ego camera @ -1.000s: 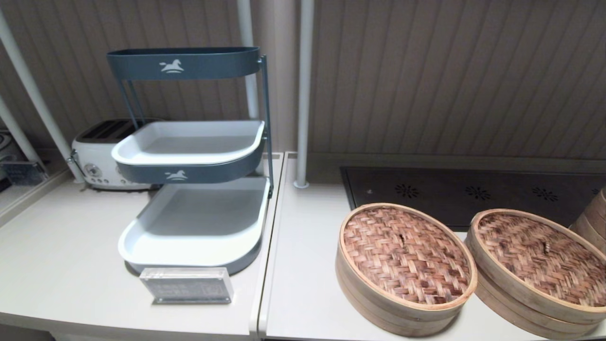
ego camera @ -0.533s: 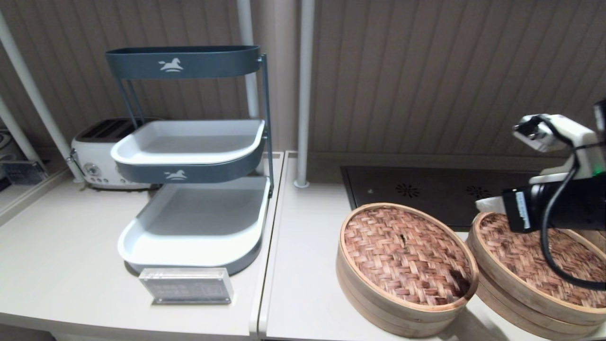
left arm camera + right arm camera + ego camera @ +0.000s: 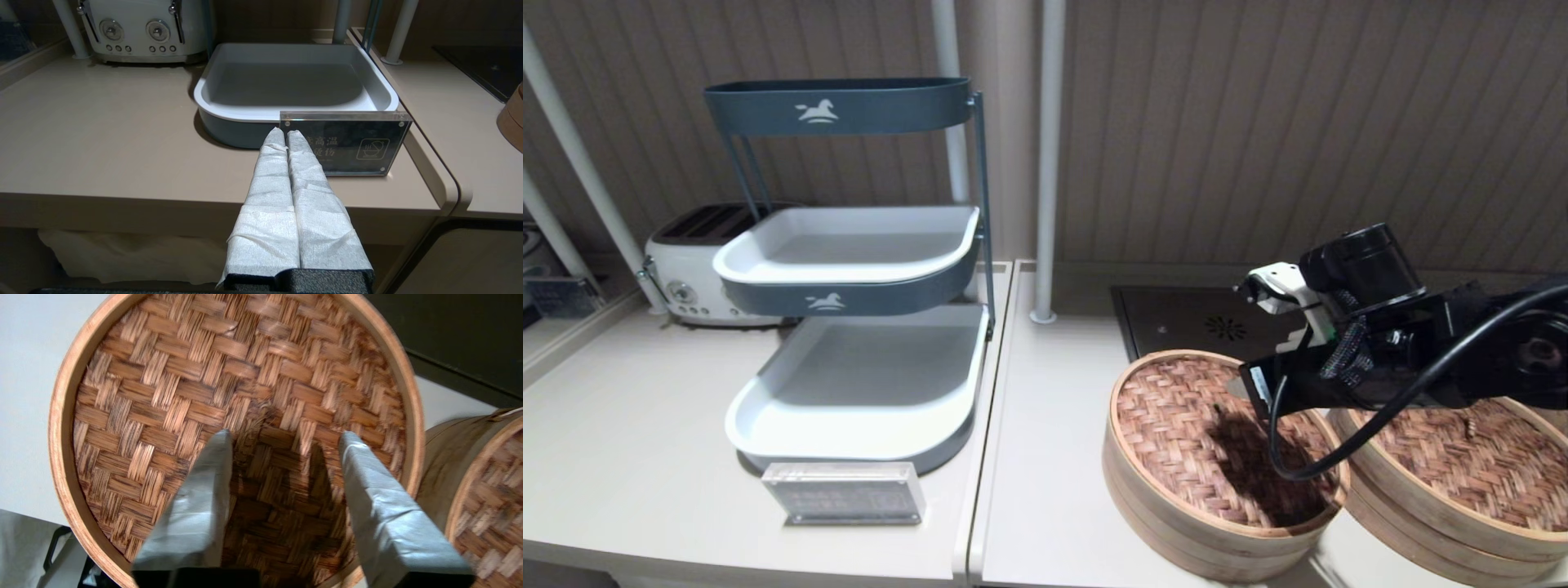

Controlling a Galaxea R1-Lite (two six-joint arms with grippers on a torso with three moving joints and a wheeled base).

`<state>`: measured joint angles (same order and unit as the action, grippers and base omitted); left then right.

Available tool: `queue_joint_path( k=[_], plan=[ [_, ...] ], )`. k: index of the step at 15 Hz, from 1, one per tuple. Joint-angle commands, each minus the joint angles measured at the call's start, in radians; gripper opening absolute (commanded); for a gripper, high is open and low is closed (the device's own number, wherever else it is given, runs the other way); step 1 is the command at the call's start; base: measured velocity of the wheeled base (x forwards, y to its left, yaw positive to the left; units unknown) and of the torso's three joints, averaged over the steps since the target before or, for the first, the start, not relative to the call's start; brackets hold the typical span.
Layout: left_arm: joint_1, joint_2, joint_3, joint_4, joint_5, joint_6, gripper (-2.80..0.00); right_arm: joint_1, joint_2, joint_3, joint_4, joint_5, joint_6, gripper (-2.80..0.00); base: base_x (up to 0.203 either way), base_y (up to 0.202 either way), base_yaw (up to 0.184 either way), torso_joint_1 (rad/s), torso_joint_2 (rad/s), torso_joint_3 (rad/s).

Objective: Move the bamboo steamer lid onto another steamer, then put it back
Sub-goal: Pick up the steamer

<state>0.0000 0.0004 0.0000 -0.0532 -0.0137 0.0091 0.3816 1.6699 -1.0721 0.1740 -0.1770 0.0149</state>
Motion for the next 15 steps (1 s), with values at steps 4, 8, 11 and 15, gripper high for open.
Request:
queue_joint_path(
  k=[4,8,11,15],
  plan=[
    [0.000,-0.002,0.028,0.000,0.000,0.000,-2.80,0.015,0.118,0.004,-0.059,0.002,0.032,0.00,0.000,0.000,0.000,0.000,0.00,0.000],
    [0.000,-0.002,0.028,0.000,0.000,0.000,-2.80,0.016,0.165,0.008,-0.134,0.001,0.153,0.00,0.000,0.000,0.000,0.000,0.00,0.000],
    [0.000,-0.002,0.028,0.000,0.000,0.000,-2.80,0.014,0.177,0.010,-0.134,0.001,0.165,0.00,0.000,0.000,0.000,0.000,0.00,0.000],
    [0.000,-0.002,0.028,0.000,0.000,0.000,-2.80,0.014,0.180,0.027,-0.151,0.002,0.166,0.00,0.000,0.000,0.000,0.000,0.00,0.000]
  ],
)
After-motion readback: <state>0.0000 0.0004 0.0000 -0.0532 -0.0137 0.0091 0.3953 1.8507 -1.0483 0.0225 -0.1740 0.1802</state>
